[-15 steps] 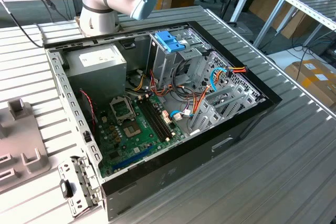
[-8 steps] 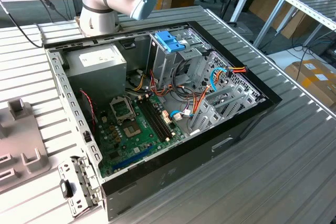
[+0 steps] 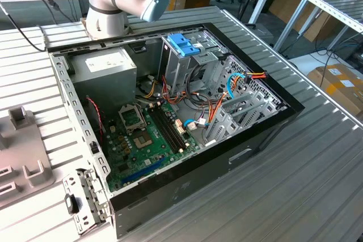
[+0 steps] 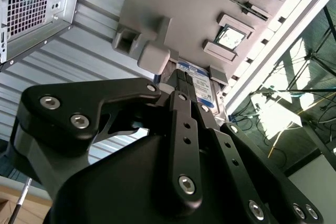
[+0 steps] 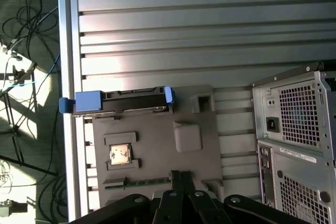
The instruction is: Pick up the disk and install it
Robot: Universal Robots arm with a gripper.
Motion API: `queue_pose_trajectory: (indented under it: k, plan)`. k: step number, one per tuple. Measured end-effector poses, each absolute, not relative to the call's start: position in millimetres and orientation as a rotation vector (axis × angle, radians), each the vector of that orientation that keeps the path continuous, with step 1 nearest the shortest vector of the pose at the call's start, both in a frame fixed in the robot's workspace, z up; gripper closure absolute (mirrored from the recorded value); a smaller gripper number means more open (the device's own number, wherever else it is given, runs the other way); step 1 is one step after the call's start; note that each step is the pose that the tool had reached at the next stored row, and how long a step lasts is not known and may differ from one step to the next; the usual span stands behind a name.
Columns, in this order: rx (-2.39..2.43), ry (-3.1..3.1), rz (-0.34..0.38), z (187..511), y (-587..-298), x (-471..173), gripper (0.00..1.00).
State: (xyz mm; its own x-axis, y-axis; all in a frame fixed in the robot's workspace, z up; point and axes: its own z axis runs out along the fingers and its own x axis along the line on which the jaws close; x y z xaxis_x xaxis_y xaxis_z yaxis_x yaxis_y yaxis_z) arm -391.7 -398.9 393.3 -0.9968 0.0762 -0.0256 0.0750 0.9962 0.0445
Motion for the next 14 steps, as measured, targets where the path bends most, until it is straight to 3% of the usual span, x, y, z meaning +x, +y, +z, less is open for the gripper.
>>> queue_pose_trajectory:
  k: [14]
  plan:
    - [0.118, 3.111, 0.068, 393.3, -399.0, -402.1, 0.89]
